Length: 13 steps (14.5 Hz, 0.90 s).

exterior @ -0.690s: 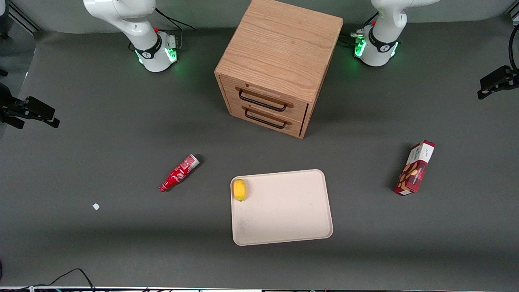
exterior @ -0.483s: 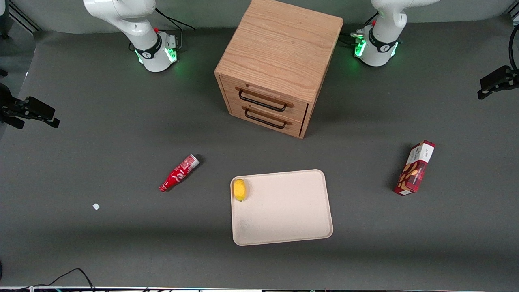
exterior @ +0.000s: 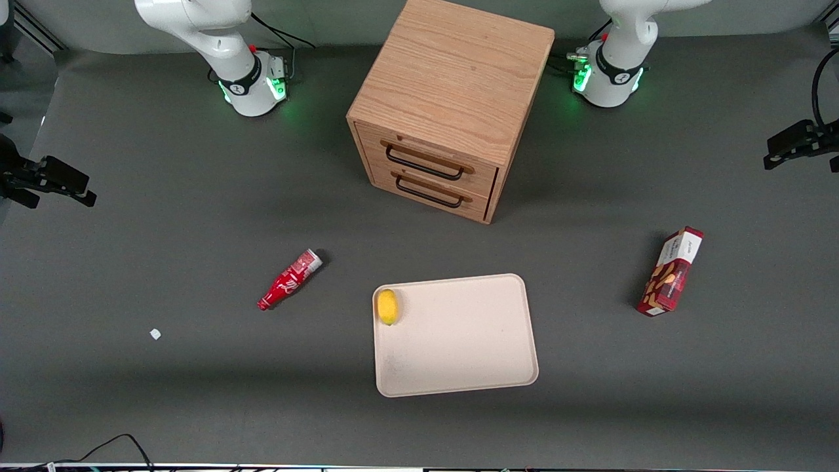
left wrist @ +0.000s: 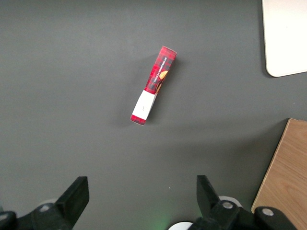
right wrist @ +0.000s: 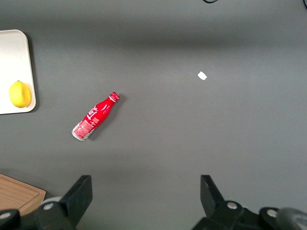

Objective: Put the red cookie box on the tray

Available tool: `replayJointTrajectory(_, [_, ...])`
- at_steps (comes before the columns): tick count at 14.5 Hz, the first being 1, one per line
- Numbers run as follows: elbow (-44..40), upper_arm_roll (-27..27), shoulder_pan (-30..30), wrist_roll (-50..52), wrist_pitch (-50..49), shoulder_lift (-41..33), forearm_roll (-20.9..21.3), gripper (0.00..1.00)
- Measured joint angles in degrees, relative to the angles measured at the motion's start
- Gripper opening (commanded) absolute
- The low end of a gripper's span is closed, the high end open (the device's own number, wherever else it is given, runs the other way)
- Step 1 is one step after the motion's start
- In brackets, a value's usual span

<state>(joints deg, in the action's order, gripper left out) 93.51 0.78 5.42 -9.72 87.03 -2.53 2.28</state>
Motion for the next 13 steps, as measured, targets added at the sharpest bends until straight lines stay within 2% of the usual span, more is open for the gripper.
replayJointTrajectory(7, [7.3, -0.1, 0.0, -0.8, 9.3, 4.4, 0.4, 1.00])
replayJointTrajectory(13, [15.3, -0.3, 0.0, -6.5, 25.7, 9.2, 2.7, 1.00])
